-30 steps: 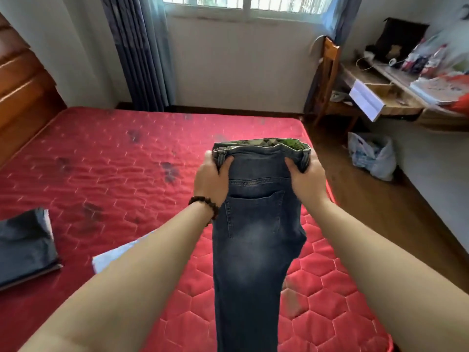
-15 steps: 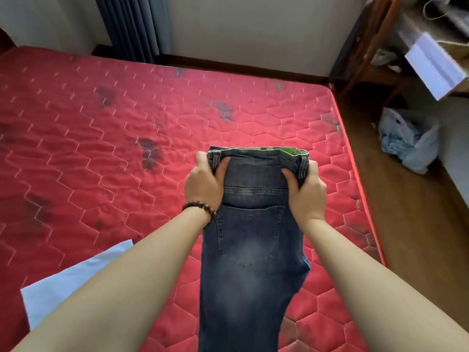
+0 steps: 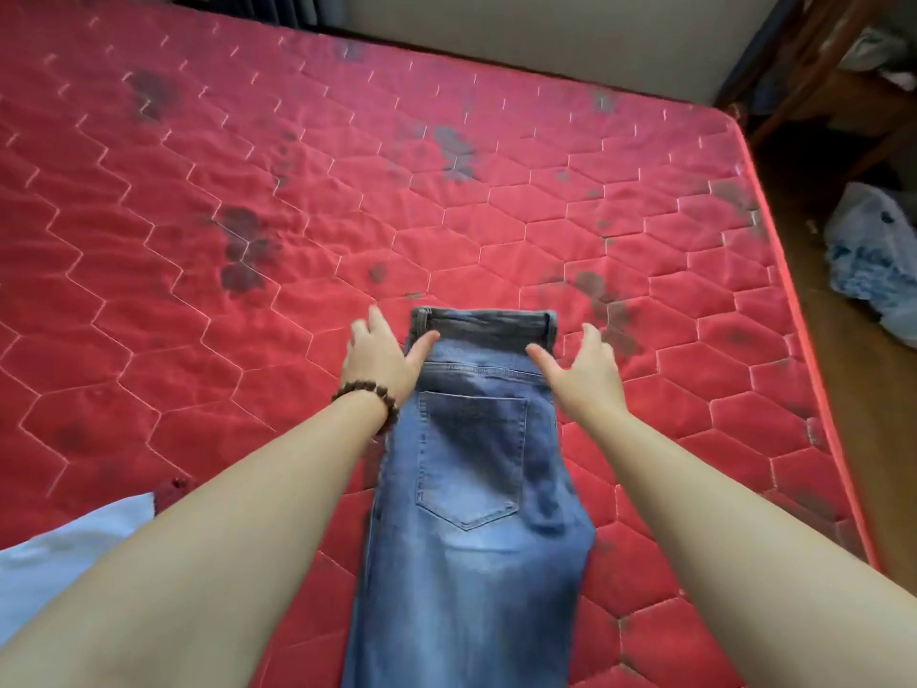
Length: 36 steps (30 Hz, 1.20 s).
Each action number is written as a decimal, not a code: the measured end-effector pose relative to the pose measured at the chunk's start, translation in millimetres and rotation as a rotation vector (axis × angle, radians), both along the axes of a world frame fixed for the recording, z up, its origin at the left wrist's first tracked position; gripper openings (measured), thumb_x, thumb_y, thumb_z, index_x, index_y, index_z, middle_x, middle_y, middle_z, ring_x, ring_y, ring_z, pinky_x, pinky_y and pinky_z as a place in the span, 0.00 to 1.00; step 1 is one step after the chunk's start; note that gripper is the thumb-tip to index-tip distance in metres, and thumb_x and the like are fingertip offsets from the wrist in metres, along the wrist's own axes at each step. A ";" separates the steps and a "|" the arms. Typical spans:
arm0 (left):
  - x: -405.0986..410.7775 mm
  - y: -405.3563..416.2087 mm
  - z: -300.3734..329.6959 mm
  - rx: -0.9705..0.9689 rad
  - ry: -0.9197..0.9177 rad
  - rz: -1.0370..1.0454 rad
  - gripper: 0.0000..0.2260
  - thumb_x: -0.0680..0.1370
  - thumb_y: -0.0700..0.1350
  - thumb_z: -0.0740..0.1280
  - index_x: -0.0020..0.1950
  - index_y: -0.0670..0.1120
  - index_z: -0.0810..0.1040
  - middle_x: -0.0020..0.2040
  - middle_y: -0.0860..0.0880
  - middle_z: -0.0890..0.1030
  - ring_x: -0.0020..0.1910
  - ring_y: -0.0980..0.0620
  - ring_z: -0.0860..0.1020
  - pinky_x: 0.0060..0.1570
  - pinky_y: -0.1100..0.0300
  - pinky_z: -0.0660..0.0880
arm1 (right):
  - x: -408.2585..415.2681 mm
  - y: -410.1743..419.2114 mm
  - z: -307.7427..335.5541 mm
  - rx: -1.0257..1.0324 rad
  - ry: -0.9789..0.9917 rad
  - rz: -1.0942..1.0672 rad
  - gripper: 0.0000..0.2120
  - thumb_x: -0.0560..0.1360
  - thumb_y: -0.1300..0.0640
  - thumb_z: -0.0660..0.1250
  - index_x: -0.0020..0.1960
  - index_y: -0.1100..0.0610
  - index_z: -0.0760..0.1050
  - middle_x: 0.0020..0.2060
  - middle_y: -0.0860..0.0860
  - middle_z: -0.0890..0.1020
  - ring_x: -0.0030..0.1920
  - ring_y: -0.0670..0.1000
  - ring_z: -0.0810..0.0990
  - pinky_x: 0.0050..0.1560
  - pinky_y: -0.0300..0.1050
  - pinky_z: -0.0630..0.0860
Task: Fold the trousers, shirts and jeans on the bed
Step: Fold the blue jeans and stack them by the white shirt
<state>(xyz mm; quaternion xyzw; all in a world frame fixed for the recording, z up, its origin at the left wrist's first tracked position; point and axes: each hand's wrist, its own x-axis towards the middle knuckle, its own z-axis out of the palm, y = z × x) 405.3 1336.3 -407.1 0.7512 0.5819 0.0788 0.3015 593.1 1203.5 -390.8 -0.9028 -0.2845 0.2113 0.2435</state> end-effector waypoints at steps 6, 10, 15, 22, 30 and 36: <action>-4.7 -26.1 -69.8 -0.044 0.167 -0.006 0.26 0.77 0.62 0.61 0.59 0.38 0.69 0.59 0.38 0.71 0.57 0.35 0.75 0.54 0.46 0.71 | -2.7 -11.7 -67.6 -0.182 0.050 -0.042 0.39 0.73 0.34 0.62 0.73 0.60 0.59 0.65 0.63 0.68 0.66 0.64 0.69 0.65 0.55 0.66; 10.9 -23.5 -85.0 0.020 0.192 0.003 0.20 0.80 0.60 0.55 0.51 0.42 0.67 0.51 0.38 0.79 0.50 0.37 0.79 0.41 0.51 0.69 | -5.7 -5.3 -88.4 -0.215 0.003 -0.070 0.27 0.77 0.37 0.58 0.58 0.62 0.65 0.57 0.63 0.77 0.58 0.64 0.76 0.53 0.54 0.71; 6.9 -24.9 -84.9 0.184 0.048 -0.016 0.14 0.81 0.56 0.55 0.45 0.45 0.61 0.40 0.37 0.80 0.40 0.35 0.79 0.32 0.53 0.63 | -11.0 -7.5 -90.3 -0.021 -0.144 -0.003 0.16 0.80 0.45 0.58 0.52 0.59 0.65 0.43 0.63 0.80 0.46 0.65 0.78 0.38 0.51 0.65; 32.4 28.8 -46.7 0.450 -0.248 0.033 0.16 0.81 0.52 0.59 0.53 0.38 0.69 0.38 0.37 0.79 0.36 0.34 0.78 0.31 0.53 0.63 | 20.3 41.7 -50.7 0.321 -0.349 0.002 0.19 0.80 0.46 0.59 0.57 0.62 0.67 0.38 0.63 0.80 0.39 0.66 0.78 0.35 0.51 0.64; 56.2 28.3 -73.8 0.371 0.163 -0.244 0.27 0.81 0.52 0.54 0.77 0.42 0.55 0.78 0.42 0.52 0.77 0.45 0.49 0.74 0.48 0.47 | 29.6 66.9 -74.9 -0.062 -0.510 0.275 0.31 0.80 0.47 0.57 0.77 0.59 0.54 0.76 0.59 0.55 0.77 0.57 0.49 0.75 0.57 0.46; 60.0 6.3 -118.8 0.377 0.326 -0.552 0.28 0.81 0.57 0.47 0.79 0.50 0.45 0.79 0.47 0.42 0.77 0.45 0.39 0.75 0.50 0.37 | -10.4 69.1 -128.3 -0.231 -0.451 0.628 0.28 0.82 0.48 0.48 0.78 0.54 0.44 0.78 0.50 0.44 0.77 0.52 0.39 0.74 0.54 0.35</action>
